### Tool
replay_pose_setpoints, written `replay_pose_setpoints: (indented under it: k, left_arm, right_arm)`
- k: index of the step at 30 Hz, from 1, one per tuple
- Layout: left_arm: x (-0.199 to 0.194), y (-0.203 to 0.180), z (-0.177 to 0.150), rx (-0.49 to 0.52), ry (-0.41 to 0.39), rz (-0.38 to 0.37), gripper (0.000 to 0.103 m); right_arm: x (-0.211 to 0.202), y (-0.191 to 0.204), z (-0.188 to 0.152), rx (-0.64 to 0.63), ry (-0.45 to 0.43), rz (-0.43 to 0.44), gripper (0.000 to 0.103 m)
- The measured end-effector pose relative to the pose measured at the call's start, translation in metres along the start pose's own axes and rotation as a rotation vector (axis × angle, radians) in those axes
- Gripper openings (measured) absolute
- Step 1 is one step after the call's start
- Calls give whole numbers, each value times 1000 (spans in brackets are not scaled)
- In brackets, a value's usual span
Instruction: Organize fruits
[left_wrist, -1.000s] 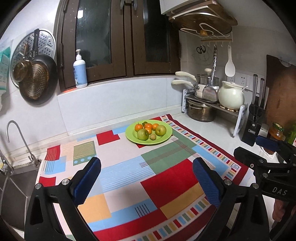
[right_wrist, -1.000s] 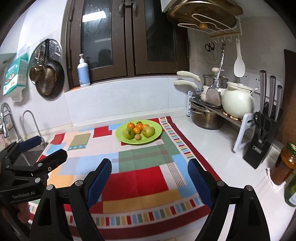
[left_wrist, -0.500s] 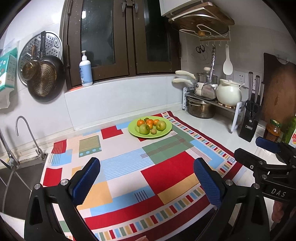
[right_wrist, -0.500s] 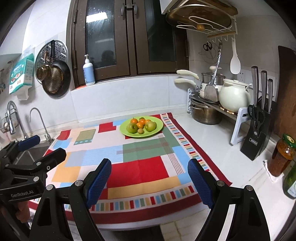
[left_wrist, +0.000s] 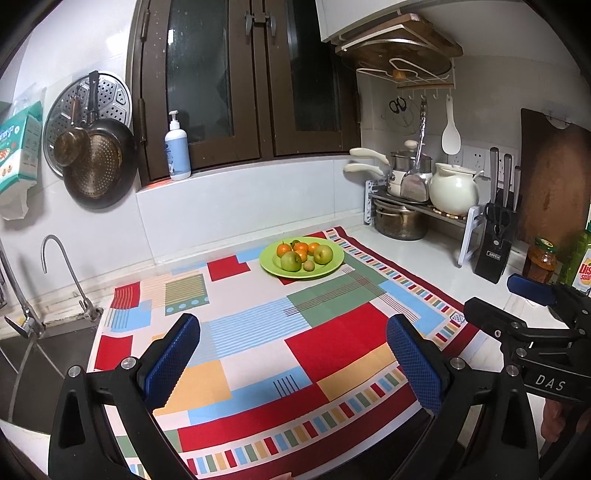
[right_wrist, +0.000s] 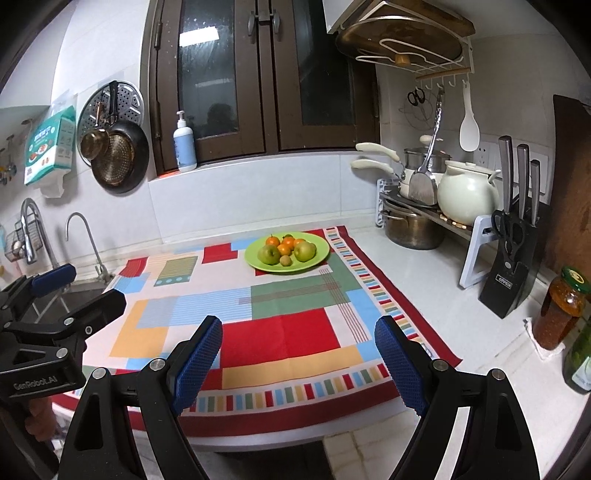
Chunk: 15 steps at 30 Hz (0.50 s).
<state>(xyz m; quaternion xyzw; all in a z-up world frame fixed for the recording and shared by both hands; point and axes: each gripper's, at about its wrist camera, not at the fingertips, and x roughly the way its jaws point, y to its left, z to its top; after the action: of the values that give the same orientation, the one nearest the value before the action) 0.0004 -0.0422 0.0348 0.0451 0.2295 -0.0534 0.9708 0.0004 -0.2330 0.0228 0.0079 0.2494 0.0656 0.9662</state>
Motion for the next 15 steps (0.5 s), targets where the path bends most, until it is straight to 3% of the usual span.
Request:
replay_pose_setpoints:
  k: [15]
  left_arm:
    - [-9,-1,-1,6,-17,2,103]
  right_arm:
    - [-7,2,1,-5,-14,-8,85]
